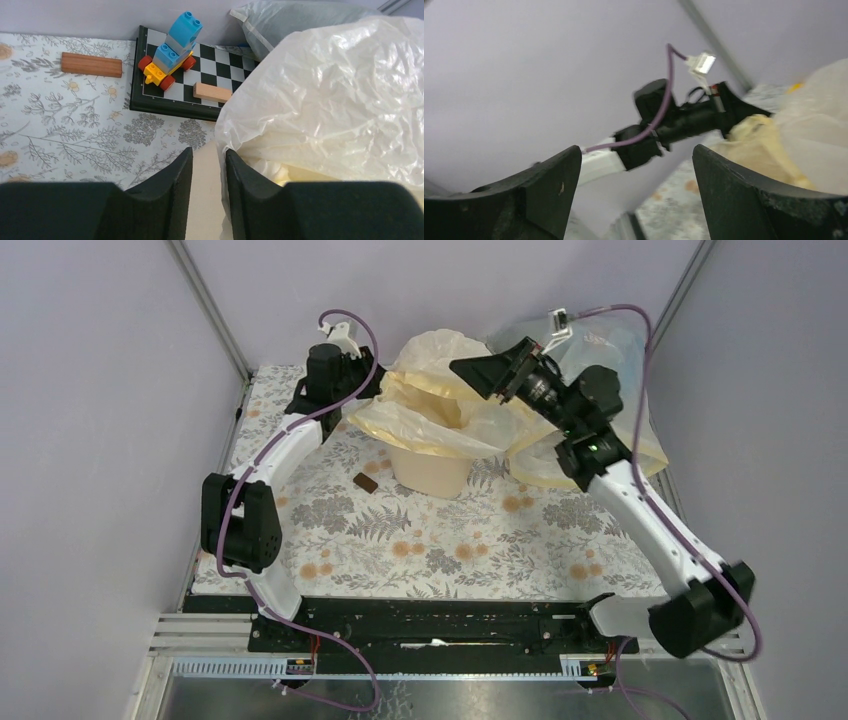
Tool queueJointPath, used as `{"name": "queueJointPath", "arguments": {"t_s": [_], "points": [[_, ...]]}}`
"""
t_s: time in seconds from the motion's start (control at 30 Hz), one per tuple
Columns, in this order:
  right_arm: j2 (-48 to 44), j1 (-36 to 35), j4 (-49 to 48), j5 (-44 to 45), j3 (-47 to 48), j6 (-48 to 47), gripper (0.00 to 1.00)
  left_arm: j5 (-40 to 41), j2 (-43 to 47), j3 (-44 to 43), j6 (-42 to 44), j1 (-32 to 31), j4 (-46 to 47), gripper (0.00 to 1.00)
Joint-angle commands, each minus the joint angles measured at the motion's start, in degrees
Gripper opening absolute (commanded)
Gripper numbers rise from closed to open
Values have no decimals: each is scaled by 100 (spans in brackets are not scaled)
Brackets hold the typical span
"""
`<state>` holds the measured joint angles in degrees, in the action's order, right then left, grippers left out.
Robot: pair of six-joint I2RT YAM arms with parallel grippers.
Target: Put the trash bags into the trash bin
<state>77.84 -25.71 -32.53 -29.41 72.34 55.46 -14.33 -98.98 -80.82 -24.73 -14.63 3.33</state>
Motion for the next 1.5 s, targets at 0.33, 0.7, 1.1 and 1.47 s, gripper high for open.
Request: {"name": "queueJointPath", "arguments": {"t_s": [0.33, 0.7, 1.1, 1.47], "points": [[-2002, -10, 4519, 3085, -737, -3780, 89, -99, 1377, -428, -312, -12, -45, 83], [-1762, -9, 4350, 3300, -1189, -3811, 83, 978, 2732, 1053, -675, -13, -596, 91], [-1597, -12, 3791, 2498, -1549, -3150, 81, -897, 2116, 2072, -1856, 834, 750, 81], [-1485, -4, 3066, 2418, -1849, -2575, 64, -1992, 1610, 2823, -3102, 1166, 2598, 55]]}}
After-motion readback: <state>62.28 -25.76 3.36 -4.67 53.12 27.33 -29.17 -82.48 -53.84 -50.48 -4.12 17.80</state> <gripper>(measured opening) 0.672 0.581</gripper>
